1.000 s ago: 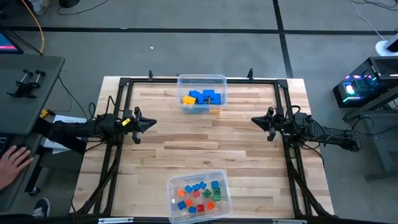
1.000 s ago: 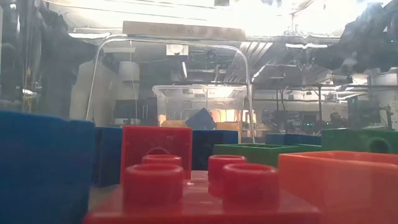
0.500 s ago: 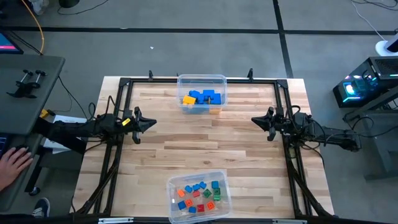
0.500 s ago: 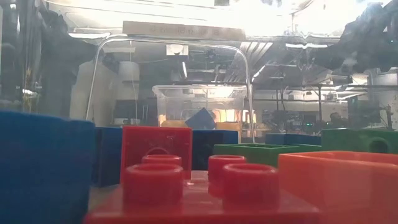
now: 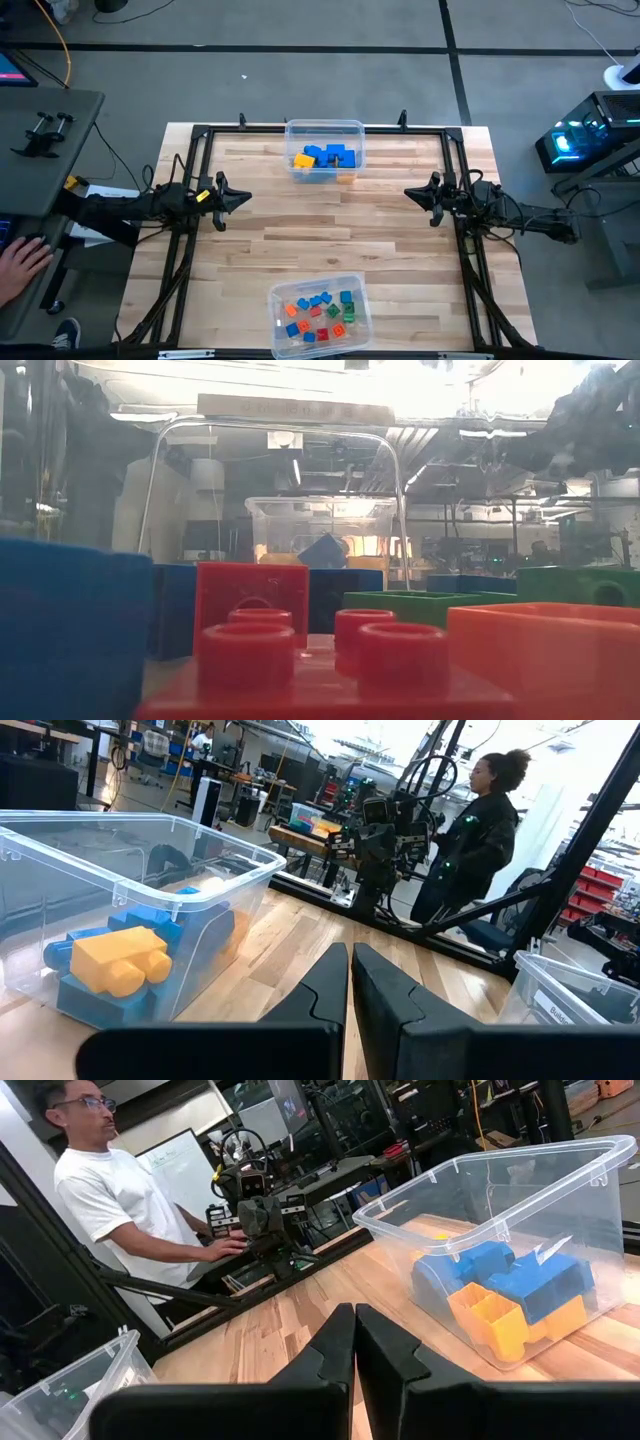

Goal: Sort blocks by size
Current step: Return to Home position

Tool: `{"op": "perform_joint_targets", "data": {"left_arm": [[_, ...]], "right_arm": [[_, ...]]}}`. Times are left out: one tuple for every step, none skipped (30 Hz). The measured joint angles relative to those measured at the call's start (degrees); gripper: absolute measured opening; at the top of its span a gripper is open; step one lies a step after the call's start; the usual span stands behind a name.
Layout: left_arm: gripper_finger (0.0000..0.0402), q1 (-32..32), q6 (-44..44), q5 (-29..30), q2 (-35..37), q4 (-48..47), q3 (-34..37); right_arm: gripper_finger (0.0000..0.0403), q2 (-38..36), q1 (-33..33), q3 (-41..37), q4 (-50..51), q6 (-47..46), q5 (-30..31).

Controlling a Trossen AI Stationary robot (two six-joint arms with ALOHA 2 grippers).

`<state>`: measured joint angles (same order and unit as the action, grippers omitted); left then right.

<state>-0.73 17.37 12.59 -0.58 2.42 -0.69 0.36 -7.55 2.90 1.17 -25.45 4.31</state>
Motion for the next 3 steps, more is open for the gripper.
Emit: {"op": "perform_joint_targets", "data": {"left_arm": [[0.0007,0.00,0.00,-0.01,0.00,0.00,0.00],[0.0007,0.00,0.00,0.00,0.00,0.00,0.00],[0.0007,0.00,0.00,0.00,0.00,0.00,0.00]], "right_arm": [[0.0007,0.00,-0.01,-0.01,0.00,-0.02,0.00],[0.0007,0.00,-0.01,-0.01,0.00,-0.01,0.00],[0.0007,0.00,0.00,-0.01,0.00,-0.01,0.01]]}}
